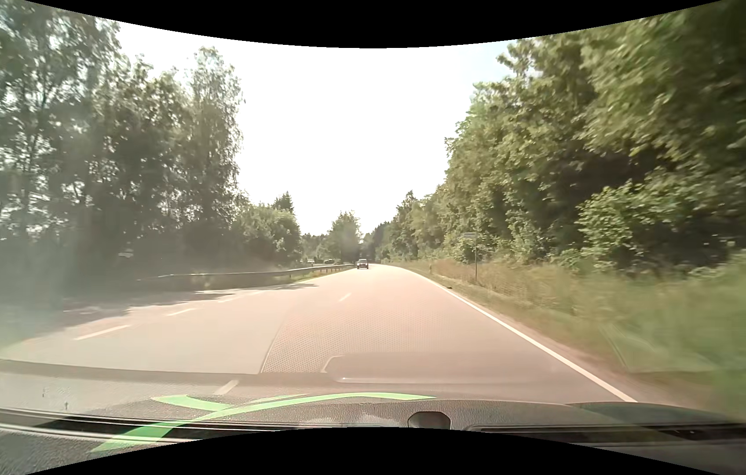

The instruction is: Follow the waypoints while adhering to traffic rules and regulations

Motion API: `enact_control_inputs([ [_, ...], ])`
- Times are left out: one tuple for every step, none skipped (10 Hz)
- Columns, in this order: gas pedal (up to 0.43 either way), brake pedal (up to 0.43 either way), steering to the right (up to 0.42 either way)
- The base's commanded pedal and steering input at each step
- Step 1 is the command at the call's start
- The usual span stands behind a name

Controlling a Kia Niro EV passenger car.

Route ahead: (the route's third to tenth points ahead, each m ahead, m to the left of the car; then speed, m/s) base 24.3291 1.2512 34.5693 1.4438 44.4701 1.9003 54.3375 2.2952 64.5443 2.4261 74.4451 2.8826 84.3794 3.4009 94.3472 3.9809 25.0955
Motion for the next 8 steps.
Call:
enact_control_inputs([
  [0.280, 0.000, -0.006],
  [0.280, 0.000, -0.006],
  [0.268, 0.000, -0.006],
  [0.268, 0.000, -0.006],
  [0.260, 0.000, -0.005],
  [0.260, 0.000, -0.005],
  [0.260, 0.000, -0.004],
  [0.260, 0.000, -0.004],
])
